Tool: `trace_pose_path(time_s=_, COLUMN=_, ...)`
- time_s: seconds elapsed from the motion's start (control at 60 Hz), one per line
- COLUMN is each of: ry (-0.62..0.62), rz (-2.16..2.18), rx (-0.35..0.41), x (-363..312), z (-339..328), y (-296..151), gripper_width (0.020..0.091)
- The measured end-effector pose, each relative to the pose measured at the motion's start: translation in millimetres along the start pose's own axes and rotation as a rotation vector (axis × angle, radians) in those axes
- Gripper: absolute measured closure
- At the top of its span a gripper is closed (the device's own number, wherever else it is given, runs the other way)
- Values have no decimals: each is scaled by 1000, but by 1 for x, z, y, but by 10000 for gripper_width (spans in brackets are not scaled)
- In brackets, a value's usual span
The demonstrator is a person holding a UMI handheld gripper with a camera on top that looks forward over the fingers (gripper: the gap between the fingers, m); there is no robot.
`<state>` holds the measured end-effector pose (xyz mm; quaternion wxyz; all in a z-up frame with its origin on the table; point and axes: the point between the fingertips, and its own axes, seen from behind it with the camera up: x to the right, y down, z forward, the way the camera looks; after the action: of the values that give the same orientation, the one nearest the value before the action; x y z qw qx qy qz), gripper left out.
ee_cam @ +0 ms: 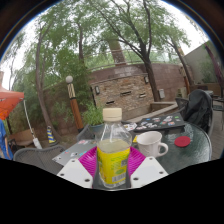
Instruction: Pour water
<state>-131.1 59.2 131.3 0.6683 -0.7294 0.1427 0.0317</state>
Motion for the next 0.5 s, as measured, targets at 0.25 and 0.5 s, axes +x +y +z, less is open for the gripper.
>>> trace_pose_path(time_s=0.25, ry=-285, rz=1048, rx=-13, x=-21, z=56, y=-77, gripper_width=728)
trace_pose_path(time_s=0.5, ry=-389, rz=1746, rx=-15, x=22, z=75, y=-80, gripper_width=727)
